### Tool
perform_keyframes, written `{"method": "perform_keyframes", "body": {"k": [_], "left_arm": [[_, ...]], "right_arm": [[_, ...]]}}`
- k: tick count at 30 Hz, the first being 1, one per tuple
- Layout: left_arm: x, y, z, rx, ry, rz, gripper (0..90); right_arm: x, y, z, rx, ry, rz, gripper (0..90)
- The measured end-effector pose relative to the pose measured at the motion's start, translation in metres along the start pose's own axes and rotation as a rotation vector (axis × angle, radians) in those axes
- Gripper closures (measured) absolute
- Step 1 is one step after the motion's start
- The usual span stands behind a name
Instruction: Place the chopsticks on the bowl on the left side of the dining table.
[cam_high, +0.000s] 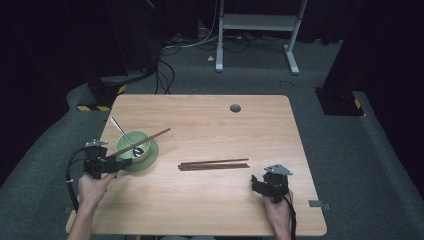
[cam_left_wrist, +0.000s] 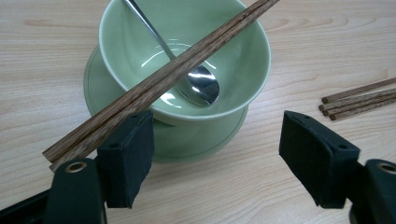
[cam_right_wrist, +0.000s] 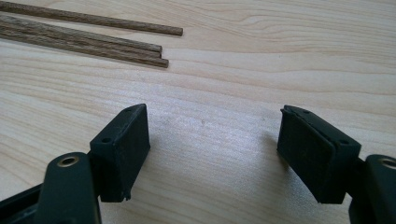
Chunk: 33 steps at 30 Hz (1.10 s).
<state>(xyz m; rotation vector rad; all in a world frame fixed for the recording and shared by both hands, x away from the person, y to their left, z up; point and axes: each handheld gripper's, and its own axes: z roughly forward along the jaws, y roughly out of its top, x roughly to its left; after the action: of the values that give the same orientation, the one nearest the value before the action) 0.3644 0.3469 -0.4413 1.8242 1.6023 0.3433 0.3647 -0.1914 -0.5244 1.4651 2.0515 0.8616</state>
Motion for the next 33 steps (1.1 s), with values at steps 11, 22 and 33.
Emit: {"method": "perform_keyframes", "body": {"k": [11, 22, 33], "left_arm": [[0.005, 0.002, 0.007, -0.003, 0.022, -0.028, 23.1], [0.009, 0.006, 0.011, -0.011, 0.032, -0.050, 22.8], [0.013, 0.010, 0.014, -0.013, 0.048, -0.061, 23.3]], "right_arm": [[0.000, 0.000, 0.000, 0.000, 0.000, 0.000, 24.7], [0.000, 0.000, 0.000, 0.000, 0.000, -0.001, 24.7], [0.000, 0.000, 0.000, 0.000, 0.000, 0.000, 24.7]]}}
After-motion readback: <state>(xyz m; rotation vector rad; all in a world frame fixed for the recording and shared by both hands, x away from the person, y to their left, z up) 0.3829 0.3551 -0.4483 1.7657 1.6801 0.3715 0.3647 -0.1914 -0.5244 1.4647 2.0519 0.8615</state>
